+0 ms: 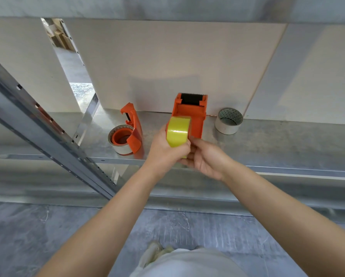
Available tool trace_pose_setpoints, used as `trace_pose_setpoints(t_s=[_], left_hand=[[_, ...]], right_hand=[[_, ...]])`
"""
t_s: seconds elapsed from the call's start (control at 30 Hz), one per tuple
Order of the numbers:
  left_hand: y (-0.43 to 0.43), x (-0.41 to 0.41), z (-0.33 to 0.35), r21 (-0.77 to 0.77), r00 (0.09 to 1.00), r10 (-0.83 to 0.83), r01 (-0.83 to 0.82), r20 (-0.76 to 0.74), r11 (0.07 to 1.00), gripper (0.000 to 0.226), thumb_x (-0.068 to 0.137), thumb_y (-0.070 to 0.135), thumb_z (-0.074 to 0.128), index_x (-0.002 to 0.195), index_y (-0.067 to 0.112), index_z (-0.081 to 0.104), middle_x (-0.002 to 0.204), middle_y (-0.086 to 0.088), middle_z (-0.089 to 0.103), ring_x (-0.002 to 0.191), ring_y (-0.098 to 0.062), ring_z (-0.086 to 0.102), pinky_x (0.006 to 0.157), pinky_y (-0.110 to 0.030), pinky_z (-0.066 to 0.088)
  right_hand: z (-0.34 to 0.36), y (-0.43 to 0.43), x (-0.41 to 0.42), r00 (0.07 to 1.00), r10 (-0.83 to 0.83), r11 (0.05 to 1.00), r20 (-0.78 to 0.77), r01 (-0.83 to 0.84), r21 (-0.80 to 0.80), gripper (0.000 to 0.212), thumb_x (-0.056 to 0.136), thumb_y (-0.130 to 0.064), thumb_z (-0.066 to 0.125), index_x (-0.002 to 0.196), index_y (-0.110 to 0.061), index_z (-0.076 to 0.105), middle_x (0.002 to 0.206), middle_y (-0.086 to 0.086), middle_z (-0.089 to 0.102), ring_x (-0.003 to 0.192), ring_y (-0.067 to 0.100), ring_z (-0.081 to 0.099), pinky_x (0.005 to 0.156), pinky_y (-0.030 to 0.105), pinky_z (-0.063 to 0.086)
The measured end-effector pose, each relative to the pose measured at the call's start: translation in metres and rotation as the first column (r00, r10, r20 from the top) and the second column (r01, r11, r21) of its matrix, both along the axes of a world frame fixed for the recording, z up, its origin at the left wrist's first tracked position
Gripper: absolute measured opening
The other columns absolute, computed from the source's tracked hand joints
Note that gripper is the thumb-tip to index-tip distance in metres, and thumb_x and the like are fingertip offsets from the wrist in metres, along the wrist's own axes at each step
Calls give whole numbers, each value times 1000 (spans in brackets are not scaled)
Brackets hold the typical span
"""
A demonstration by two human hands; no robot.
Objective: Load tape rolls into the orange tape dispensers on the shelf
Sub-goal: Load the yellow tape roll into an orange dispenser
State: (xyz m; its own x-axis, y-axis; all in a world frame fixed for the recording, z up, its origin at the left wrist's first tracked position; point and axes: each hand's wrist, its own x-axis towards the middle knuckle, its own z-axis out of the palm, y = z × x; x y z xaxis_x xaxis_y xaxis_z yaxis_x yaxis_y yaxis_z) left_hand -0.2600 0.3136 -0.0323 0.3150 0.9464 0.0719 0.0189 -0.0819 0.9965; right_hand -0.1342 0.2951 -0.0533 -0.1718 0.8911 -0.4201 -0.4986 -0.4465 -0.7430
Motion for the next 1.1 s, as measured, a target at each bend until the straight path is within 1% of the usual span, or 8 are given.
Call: trace_pose_setpoints(t_s=[0.17,0.27,0.4,0.53,0.67,0.83,0.97,1.1], left_hand=[[-4,-2,-2,-10,999,-39,39,-27,999,26,64,15,66,83,29,55,70,11,61,61,4,56,60,-14,48],[-5,-4,-5,-36,1000,-5,6,19,999,24,64,9,63,79,27,55,59,18,63,55,7,56,56,-10,47],[-4,-8,-6,-22,997,50,-51,-66,998,23,58,12,62,75,25,53,58,12,55,52,2,49,55,-18,43],[-8,-7,-4,51,994,24,-18,-109,999,28,59,10,63,76,29,51,57,20,59,50,6,51,50,-8,39],[-12,-5,-7,122,985,5,17,-174,992,35,60,7,66,77,34,50,64,14,53,54,5,50,51,-7,40],[-11,-5,-12,152,976,-14,47,-216,987,33,63,7,66,83,30,53,67,12,54,56,3,50,53,-8,40],[-11,-5,-19,169,972,32,8,-232,986,33,60,11,66,79,33,50,64,14,52,56,5,50,51,-7,39],[-10,-3,-24,162,967,31,11,-253,987,33,59,13,65,78,36,50,65,13,53,57,6,50,52,-7,40]], right_hand=[[13,13,2,961,-129,975,245,77,211,34,89,8,36,117,-3,53,90,13,60,76,22,58,68,35,51],[20,17,3,877,-153,937,456,-18,350,41,84,14,38,105,-13,61,99,8,62,89,18,58,84,31,47],[15,19,1,886,-212,962,413,116,245,25,92,3,43,111,0,58,97,11,60,85,19,56,85,27,46],[14,18,4,897,-148,989,417,125,83,23,94,-4,40,80,-7,58,80,12,62,72,20,59,73,26,54],[17,18,9,918,-131,991,375,125,41,25,94,-28,48,84,-9,61,77,8,65,66,18,65,64,28,58],[21,19,14,911,-198,978,362,161,132,24,88,-35,56,83,-15,68,82,0,72,76,15,68,79,33,57],[23,21,9,826,-205,973,526,116,198,14,87,-16,61,83,-4,67,89,12,64,87,21,59,94,40,51],[21,28,10,630,-240,962,739,50,269,27,87,-15,60,77,9,63,74,13,56,73,23,50,81,41,50]])
